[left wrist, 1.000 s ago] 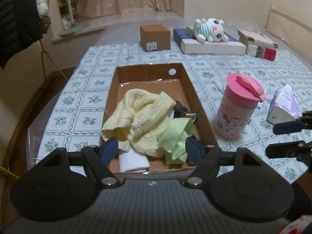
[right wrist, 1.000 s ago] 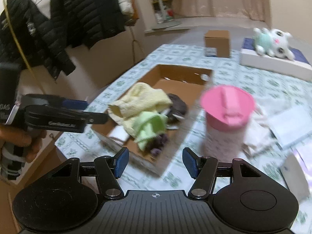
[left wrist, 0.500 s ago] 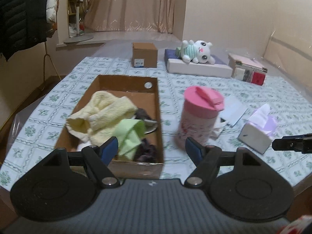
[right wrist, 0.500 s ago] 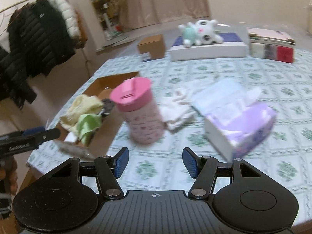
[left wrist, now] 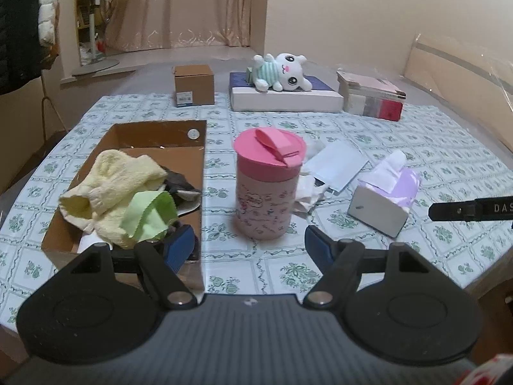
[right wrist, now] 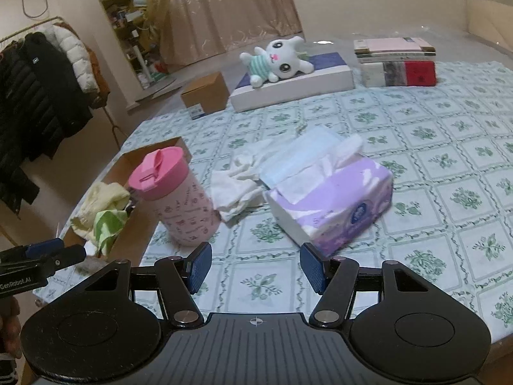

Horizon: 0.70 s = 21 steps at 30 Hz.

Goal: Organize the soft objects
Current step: 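Withdraw both open tools from the box toward the white cloth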

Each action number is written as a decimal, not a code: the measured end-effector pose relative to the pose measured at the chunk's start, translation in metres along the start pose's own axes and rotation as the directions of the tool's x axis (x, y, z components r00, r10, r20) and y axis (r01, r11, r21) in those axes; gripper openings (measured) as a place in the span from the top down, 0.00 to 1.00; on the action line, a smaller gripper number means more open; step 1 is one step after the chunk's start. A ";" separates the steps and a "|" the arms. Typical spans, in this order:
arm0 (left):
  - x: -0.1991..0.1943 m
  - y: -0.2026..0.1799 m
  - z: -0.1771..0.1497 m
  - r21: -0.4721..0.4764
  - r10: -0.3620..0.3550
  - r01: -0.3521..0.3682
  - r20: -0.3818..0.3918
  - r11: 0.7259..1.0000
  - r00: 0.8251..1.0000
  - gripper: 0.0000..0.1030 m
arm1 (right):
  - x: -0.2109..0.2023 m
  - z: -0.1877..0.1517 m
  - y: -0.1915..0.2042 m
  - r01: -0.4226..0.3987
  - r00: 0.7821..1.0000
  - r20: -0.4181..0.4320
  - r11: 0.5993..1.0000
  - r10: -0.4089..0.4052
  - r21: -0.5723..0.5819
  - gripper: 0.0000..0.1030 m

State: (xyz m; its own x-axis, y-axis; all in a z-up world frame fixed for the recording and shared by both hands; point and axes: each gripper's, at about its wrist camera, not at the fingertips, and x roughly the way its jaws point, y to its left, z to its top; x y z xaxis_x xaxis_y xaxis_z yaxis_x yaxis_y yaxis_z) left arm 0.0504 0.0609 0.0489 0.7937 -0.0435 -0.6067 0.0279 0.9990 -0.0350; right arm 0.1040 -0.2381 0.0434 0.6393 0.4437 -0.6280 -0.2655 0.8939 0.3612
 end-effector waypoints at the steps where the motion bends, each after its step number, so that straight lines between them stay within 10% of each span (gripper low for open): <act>1: 0.001 -0.002 0.000 0.005 -0.004 0.004 0.000 1.000 1.000 0.29 | 0.000 0.000 -0.002 0.002 1.000 0.000 1.000 -0.002 0.003 0.41; 21: 0.025 -0.017 0.016 0.073 -0.057 0.058 -0.022 0.996 0.998 0.29 | 0.015 0.001 -0.030 0.022 1.000 -0.009 1.000 -0.022 0.015 0.41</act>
State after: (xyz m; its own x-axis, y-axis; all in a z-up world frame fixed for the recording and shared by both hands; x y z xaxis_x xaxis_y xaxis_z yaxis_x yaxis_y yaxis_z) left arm 0.0795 0.0429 0.0466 0.7776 -0.1001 -0.6208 0.1180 0.9929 -0.0124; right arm 0.1225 -0.2587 0.0239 0.6384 0.4242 -0.6422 -0.2403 0.9025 0.3573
